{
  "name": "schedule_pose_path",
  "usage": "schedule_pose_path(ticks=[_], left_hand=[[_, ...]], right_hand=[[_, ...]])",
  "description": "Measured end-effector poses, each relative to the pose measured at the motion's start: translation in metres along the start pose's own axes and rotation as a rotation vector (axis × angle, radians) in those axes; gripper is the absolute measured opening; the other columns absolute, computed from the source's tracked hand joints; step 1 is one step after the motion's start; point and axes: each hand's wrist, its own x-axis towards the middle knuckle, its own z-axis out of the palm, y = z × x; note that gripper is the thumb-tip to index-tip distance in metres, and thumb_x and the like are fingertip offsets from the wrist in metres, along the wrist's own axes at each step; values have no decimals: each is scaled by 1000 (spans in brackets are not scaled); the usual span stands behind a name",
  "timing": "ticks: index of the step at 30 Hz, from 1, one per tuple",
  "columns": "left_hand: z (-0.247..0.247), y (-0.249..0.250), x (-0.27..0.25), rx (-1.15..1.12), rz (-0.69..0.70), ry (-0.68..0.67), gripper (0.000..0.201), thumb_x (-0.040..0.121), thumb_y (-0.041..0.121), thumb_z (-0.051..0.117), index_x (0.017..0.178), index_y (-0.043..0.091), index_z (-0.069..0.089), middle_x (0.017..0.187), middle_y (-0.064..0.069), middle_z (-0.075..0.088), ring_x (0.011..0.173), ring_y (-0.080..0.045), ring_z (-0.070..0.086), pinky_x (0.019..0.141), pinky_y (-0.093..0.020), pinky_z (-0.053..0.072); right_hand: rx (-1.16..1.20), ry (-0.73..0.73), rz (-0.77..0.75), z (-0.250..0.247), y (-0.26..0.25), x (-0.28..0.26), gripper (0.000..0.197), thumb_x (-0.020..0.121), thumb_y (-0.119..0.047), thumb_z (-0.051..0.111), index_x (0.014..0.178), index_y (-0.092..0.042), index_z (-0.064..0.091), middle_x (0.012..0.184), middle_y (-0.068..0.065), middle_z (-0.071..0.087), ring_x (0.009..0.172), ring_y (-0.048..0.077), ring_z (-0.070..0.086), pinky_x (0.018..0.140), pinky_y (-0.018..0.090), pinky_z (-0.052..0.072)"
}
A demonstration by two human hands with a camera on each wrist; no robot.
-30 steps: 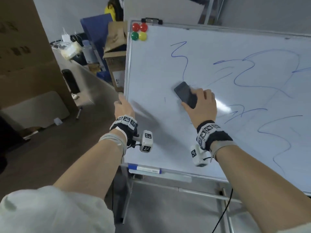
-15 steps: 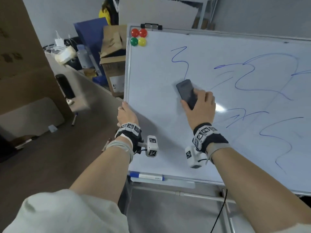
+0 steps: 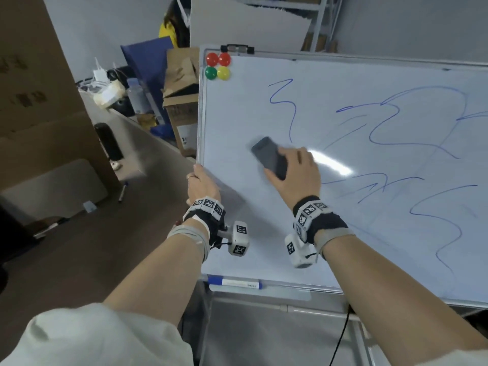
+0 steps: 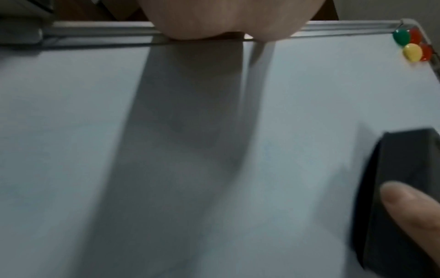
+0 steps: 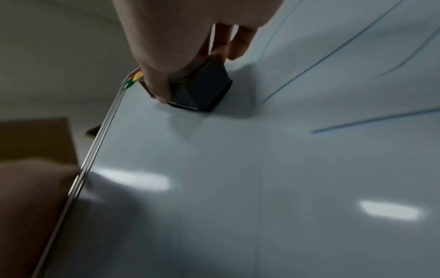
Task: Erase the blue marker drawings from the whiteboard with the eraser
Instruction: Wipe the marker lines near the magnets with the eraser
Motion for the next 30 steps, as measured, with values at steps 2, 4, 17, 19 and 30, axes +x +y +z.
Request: schedule_pose_path(ticks=[2,4,17,19,30], left_hand=[[5,14,-8,1,-22,45,54,100,57,26,122,17,55,117,-10,65,115,-34,56,111,-53,34],[12,36,-11,89,51,106,52,102,51,28,126,13,55,122,-12,64,118,-34,56,109,-51,36],[18,68,15,110,72,26,52,108,36,27,140,2,49,143,-21,53,132,-39,46,113,-44,30],[14,70,17,99,68,32,53,107,39,27,139,3,50,143,-21,52,131,-39,47,114,-44,30],[28,95,14,-46,-38,-59,77,99,63,33,151,7,38,154,-17,42,140,-37,41,120,-40,27]], right_hand=[[1,100,141,-17,12,9,50,80,-50,70,115,-18,54,108,8,54,98,31,53,76,39,47],[-49,158,250,-33,25,17,51,81,-53,67,115,-18,51,111,7,53,101,29,53,69,38,45],[29,-12,1,-10,-11,51,50,79,-49,72,115,-20,53,111,10,47,102,30,46,73,38,48],[18,-96,-142,-1,-28,59,50,80,-49,73,117,-21,56,111,10,48,102,30,47,76,39,48],[54,187,120,-44,22,139,50,78,-52,69,112,-21,51,111,6,50,102,29,50,66,34,41]])
